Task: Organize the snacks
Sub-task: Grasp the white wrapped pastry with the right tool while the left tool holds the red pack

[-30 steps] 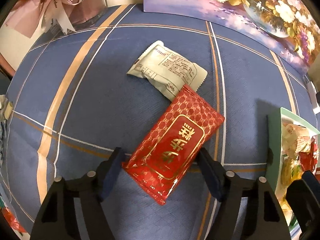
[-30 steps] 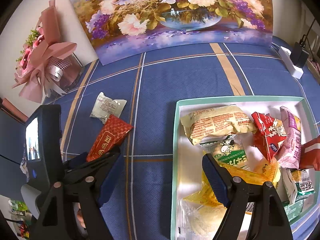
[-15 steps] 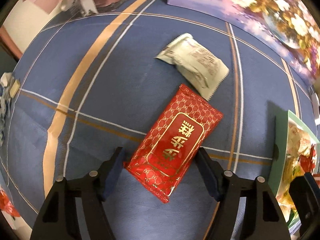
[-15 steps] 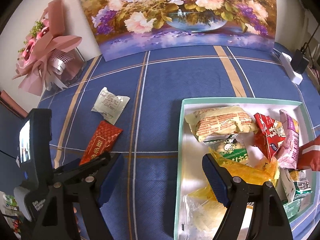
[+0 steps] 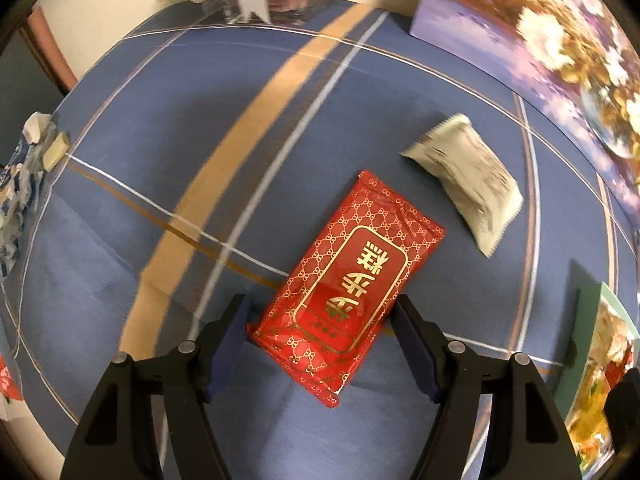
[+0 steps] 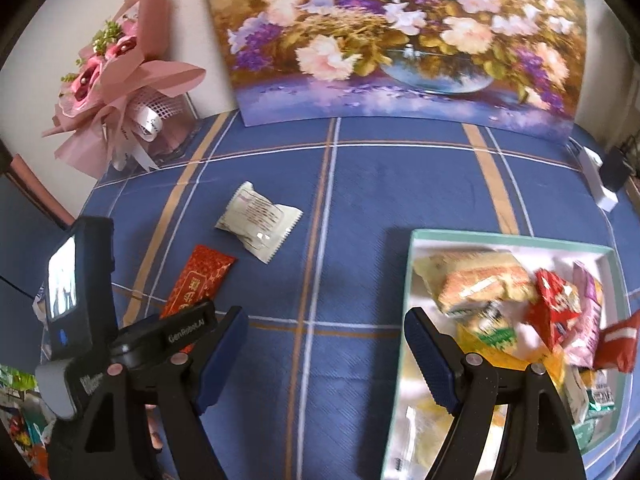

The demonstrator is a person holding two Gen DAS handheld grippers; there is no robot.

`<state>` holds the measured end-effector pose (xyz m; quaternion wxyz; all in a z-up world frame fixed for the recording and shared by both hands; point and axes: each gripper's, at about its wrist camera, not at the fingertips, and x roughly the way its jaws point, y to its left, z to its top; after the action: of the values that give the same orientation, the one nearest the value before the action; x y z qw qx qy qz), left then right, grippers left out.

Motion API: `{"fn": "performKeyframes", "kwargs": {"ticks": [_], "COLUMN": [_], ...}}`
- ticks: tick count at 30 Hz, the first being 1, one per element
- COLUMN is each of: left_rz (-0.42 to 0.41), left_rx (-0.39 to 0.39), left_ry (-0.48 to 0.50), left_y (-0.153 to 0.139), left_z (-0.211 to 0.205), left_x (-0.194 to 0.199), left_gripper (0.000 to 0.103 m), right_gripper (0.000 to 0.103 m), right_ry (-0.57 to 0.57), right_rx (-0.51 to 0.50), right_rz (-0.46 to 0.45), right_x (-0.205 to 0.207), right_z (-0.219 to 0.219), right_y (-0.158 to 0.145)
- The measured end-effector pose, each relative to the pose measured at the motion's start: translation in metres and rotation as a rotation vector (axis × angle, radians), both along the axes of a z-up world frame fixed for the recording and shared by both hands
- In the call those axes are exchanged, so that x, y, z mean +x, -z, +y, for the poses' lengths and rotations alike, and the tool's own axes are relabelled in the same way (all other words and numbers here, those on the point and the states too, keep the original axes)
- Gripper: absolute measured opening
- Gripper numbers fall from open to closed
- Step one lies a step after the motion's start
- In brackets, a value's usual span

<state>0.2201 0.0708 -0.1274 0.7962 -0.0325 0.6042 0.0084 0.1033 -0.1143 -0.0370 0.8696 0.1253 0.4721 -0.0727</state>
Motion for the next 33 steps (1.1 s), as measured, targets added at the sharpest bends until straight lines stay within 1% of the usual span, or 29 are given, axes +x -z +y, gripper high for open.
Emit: {"fn": "performKeyframes", "kwargs": {"ticks": [4,6,8,13,16,17,18,19,20,21,24,25,26,30,31,33], "left_rz": [-0.015,-0.024,-0.029,-0.042,-0.047,-0.047,-0.047,-0.047,-0.047,-0.047,-0.054,-0.056,-0.057,-0.057,-0.056,-0.054], "left_rx": [-0.015,-0.022,-0.028,-0.033,-0.027,-0.024,-0.018,-0.013,-0.010,-0.006,0.009,0.012,0.012,0.015,0.024,0.025], "left_ry": [-0.033,-0.049,-0.065,-0.101,-0.117,-0.121,-0.125,-0.127,-0.127,-0.128,-0.115,-0.113,-0.113,-0.111,-0.101,-0.091], "left_y": [0.003,0.003,0.003,0.005,0.006,0.003,0.005,0.005,0.006,0.004,0.002,0.003,0.003,0.004,0.003,-0.001], "left_z": [0.014,0.022,0.030,0.044,0.044,0.046,0.035,0.035,0.034,0.022,0.016,0.018,0.016,0.017,0.014,0.015], "left_x": [0.006,0.009,0.012,0.012,0.004,-0.002,-0.004,-0.004,-0.004,-0.003,0.003,0.003,0.003,0.003,0.002,0.002], "left_gripper": [0.073,0.073,0.073,0.073,0.073,0.073,0.073,0.074,0.074,0.074,0.074,0.074,0.074,0.074,0.073,0.070], "right_gripper": [0.083,0.083,0.083,0.083,0.083,0.083,0.083,0.083,0.083,0.083,0.082,0.077,0.075,0.071,0.057,0.056], "right_ry": [-0.034,-0.052,-0.076,-0.146,-0.188,-0.202,-0.209,-0.220,-0.234,-0.245,-0.290,-0.301,-0.312,-0.320,-0.324,-0.319], "right_rx": [-0.018,-0.011,-0.017,-0.087,-0.150,-0.180,-0.195,-0.212,-0.220,-0.221,-0.222,-0.222,-0.215,-0.213,-0.207,-0.198], "right_rz": [0.018,0.035,0.066,0.163,0.216,0.228,0.233,0.241,0.248,0.250,0.262,0.263,0.259,0.250,0.243,0.237], "right_x": [0.029,0.047,0.066,0.110,0.132,0.140,0.144,0.150,0.155,0.158,0.170,0.172,0.173,0.171,0.168,0.166], "right_z": [0.012,0.017,0.025,0.046,0.055,0.057,0.059,0.059,0.060,0.060,0.063,0.064,0.065,0.065,0.067,0.067], "right_y": [0.001,0.003,0.008,0.032,0.049,0.055,0.058,0.062,0.066,0.067,0.073,0.075,0.075,0.074,0.073,0.071]}}
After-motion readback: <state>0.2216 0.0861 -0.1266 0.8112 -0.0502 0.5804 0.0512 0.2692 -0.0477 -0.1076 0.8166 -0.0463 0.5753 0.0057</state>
